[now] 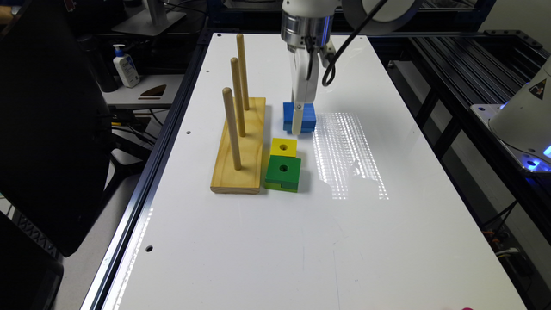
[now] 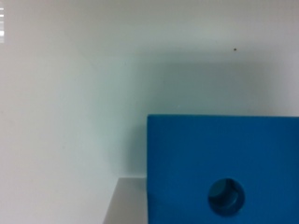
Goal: Pick up blue block.
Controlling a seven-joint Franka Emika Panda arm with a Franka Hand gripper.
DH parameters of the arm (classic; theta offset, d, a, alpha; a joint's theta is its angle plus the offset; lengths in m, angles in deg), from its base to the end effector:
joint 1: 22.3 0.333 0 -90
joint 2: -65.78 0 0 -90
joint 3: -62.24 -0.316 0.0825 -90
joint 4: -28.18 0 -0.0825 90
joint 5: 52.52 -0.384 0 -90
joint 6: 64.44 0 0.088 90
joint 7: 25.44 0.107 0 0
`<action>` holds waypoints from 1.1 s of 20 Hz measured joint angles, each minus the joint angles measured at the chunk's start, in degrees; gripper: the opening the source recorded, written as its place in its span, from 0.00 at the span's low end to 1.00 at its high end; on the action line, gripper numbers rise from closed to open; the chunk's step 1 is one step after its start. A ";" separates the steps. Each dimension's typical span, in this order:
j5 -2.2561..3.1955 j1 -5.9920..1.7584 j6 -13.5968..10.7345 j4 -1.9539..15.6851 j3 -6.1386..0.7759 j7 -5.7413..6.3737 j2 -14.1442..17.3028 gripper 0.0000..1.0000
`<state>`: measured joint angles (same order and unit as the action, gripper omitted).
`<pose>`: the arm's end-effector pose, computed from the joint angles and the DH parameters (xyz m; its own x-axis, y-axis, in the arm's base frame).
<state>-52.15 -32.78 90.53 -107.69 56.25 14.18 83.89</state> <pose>0.5079 -0.0378 0.1943 0.7183 -0.6957 -0.0042 -0.6954 -0.7178 -0.0350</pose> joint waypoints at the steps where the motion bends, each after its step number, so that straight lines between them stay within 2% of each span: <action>1: 0.00 0.00 -0.60 -0.09 0.00 0.00 -0.68 0.00; 7: 0.00 0.00 -1.63 -0.41 -0.01 0.00 -2.30 0.00; 12: -0.05 0.00 -6.02 -0.46 -0.07 0.02 -6.63 0.00; 16: -0.05 0.00 -7.58 -0.45 -0.12 0.03 -8.35 0.00; 22: -0.21 0.01 -13.40 -0.46 -0.22 0.04 -14.49 0.00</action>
<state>-52.36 -32.77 77.12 -108.15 56.03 14.23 69.40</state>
